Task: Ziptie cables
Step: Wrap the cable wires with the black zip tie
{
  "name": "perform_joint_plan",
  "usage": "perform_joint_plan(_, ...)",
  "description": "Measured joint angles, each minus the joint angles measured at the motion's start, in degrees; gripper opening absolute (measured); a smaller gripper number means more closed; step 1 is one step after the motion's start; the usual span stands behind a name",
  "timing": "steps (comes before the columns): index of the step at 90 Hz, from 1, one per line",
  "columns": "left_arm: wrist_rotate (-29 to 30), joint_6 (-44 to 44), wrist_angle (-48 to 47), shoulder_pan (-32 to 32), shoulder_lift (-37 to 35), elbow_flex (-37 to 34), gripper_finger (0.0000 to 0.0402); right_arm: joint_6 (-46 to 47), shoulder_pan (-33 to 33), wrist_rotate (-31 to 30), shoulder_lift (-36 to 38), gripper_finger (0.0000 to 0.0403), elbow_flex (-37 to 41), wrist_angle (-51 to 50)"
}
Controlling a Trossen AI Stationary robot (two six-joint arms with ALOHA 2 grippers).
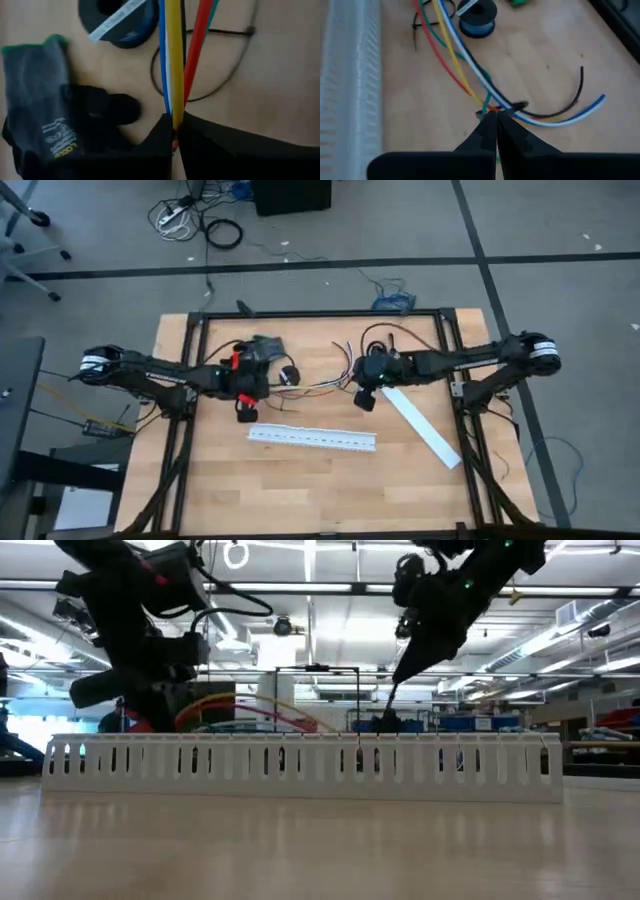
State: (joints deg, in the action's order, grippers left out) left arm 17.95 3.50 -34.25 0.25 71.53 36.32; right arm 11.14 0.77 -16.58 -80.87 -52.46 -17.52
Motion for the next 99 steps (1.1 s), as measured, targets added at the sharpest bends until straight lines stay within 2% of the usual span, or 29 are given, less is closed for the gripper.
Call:
perform_joint_plan(18,-7.01,-2.96,-2.64,0.0,0.81,0.29,0.0009,-0.02,0.21,0.02,-4.61,0.0,-0.84,1.88)
perform_joint_plan(59,-9.28,-5.93,-3.25,0.02,1.22,0.33,0.0053,-1.77,0.45,2.3,-4.9,0.0,-0.95,3.97)
perform_joint_plan(70,-8.26,-8.56,-3.49,0.02,1.22,0.33,0.0086,-1.84,0.45,2.91,-4.9,0.0,-0.95,3.97)
perform_joint_plan(86,-7.26,-11.61,-2.2,0.0,1.22,0.33,0.016,-1.9,0.45,3.16,-4.92,0.0,-0.95,3.97)
perform_joint_plan(99,-7.19,-10.98,-3.77,0.01,1.22,1.93,0.0199,-2.34,0.54,3.3,-4.91,0.0,-0.95,3.83)
